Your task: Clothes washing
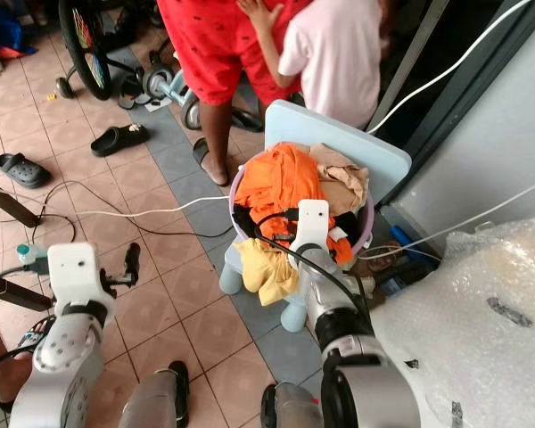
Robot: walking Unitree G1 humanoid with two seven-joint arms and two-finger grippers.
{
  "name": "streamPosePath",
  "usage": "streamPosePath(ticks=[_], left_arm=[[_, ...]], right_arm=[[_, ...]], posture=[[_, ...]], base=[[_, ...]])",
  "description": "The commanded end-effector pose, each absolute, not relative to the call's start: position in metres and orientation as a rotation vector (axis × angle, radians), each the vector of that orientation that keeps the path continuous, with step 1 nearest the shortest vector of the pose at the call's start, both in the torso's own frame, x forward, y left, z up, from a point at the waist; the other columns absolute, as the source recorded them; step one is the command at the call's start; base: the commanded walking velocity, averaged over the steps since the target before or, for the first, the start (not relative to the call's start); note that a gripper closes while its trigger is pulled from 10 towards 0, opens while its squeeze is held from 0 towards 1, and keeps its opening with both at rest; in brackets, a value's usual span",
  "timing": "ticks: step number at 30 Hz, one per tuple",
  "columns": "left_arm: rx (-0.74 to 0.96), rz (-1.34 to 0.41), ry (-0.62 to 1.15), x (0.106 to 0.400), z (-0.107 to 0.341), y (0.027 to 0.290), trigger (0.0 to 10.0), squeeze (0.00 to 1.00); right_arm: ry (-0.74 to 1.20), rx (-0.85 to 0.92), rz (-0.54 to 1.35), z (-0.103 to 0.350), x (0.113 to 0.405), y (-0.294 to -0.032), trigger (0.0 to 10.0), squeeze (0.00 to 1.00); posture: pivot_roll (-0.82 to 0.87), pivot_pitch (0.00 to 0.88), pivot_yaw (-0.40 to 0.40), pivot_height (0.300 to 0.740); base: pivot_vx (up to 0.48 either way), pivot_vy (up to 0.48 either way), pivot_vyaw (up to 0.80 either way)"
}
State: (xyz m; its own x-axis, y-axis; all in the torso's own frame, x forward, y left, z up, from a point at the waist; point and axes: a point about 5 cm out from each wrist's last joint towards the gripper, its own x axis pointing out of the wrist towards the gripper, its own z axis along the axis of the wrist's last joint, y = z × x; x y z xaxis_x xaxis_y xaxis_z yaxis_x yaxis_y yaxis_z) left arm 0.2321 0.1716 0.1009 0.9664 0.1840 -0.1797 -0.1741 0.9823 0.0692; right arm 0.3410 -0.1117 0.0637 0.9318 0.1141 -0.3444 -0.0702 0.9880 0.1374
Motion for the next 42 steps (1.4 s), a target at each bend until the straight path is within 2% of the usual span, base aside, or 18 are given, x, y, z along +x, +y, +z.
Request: streamPosePath(ticks=[1,5,6,9,14,15,16,20,24,32,37,42], left_arm=[[0.069,0.195,0.202,0.234,0.094,0.173,10.0,0.0],[0.081,0.185,0.153,0.249,0.099,0.168,10.0,0.0],[0.081,0.185,0.153,0.249,0.099,0.168,10.0,0.0],[0.087,0.178,0.125,0.263,0.101,0.166,10.0,0.0],[0.098,0.177,0.101,0.272,0.102,0.164,10.0,0.0],[0.1,0.174,0.095,0.274,0.102,0.163,10.0,0.0],[0.099,0.171,0.095,0.275,0.102,0.163,10.0,0.0],[0.098,0.158,0.091,0.275,0.099,0.163,10.0,0.0],[0.084,0.131,0.089,0.273,0.097,0.157,10.0,0.0],[0.074,0.112,0.091,0.276,0.095,0.154,10.0,0.0],[0.067,0.104,0.097,0.274,0.093,0.152,10.0,0.0],[0.05,0.108,0.091,0.274,0.093,0.152,10.0,0.0]], right_arm=[[0.264,0.175,0.141,0.079,0.342,-0.109,0.0,0.0],[0.034,0.239,0.17,0.12,0.334,-0.122,0.0,0.0],[0.034,0.239,0.17,0.12,0.334,-0.122,0.0,0.0],[-0.177,0.244,0.159,0.167,0.326,-0.134,0.0,0.0],[-0.257,0.183,0.106,0.192,0.335,-0.143,0.0,0.0],[-0.255,0.149,0.098,0.193,0.337,-0.145,2.7,0.0],[-0.237,0.14,0.09,0.189,0.338,-0.147,10.0,0.0],[-0.136,0.098,0.053,0.166,0.329,-0.15,10.0,0.0],[-0.114,0.076,0.036,0.154,0.322,-0.148,10.0,0.0],[-0.119,0.069,0.048,0.156,0.325,-0.149,10.0,0.0],[-0.126,0.067,0.06,0.157,0.324,-0.145,10.0,0.0],[-0.152,0.052,0.069,0.16,0.324,-0.143,10.0,0.0]], posture=[[0.06,0.092,-0.034,0.74],[0.03,0.031,-0.018,0.74],[0.03,0.031,-0.018,0.74],[0.0,0.0,0.005,0.74],[-0.01,0.0,0.015,0.74],[-0.01,0.0,0.016,0.74],[-0.01,0.0,0.015,0.74],[-0.01,0.0,0.015,0.74],[-0.01,0.0,0.022,0.74],[-0.03,0.0,0.028,0.74],[-0.03,0.0,0.025,0.74],[-0.02,0.0,0.024,0.74]], base=[[0.0,0.0,0.0],[0.0,0.0,0.0],[0.0,0.0,0.0],[0.0,0.0,0.0],[0.0,0.0,0.0],[0.0,0.0,0.0],[0.0,0.0,0.0],[0.0,0.0,0.0],[0.0,0.0,-0.8],[0.0,-0.263,-0.8],[0.0,0.0,-0.8],[0.0,0.0,-0.19]])
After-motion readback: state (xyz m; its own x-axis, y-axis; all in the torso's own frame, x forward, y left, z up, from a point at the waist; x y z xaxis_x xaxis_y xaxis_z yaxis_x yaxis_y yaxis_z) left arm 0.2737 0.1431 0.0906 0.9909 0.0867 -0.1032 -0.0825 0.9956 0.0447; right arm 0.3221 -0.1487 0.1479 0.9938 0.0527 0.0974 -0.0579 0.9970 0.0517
